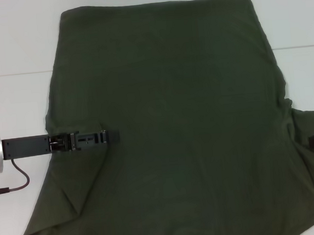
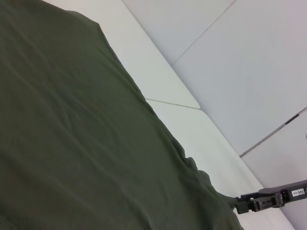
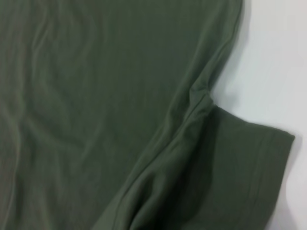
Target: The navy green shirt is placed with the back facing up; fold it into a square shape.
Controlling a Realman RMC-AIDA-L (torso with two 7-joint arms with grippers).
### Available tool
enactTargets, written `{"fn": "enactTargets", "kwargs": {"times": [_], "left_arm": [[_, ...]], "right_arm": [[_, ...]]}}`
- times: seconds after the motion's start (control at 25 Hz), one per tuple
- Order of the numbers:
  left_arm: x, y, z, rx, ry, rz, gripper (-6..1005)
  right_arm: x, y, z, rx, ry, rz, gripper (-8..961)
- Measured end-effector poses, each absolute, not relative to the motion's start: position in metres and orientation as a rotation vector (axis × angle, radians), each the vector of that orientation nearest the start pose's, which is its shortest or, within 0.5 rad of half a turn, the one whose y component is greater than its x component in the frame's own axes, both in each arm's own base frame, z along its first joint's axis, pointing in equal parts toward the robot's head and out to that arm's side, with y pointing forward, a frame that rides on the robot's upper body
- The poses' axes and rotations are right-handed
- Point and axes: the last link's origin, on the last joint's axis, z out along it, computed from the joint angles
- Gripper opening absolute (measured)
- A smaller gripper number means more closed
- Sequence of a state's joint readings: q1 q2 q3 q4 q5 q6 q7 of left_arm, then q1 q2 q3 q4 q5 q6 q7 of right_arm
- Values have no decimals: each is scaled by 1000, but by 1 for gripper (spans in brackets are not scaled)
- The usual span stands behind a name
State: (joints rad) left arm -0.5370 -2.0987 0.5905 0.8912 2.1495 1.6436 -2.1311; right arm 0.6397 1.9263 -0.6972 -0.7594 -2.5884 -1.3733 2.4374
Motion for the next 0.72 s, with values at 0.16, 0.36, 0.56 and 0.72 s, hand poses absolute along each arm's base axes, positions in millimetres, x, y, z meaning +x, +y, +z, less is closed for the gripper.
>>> {"fn": "enactTargets", "kwargs": {"times": [0.16,0.36,0.56,0.72], "left_arm": [[-256,338,36,-2497,-1455,-689,734],[-256,338,36,-2498,-1452,-689,735],[-256,339,37,-2492,-1452,-694,735],[-257,338,39,-2486,-1454,-697,734]], "right_arm": [[325,375,73,-2104,1654,-21,938],[318,377,64,-2127,1651,-5,938],[313,379,60,-2142,1657,5,938],[314,378,63,-2115,1688,12,938]]}}
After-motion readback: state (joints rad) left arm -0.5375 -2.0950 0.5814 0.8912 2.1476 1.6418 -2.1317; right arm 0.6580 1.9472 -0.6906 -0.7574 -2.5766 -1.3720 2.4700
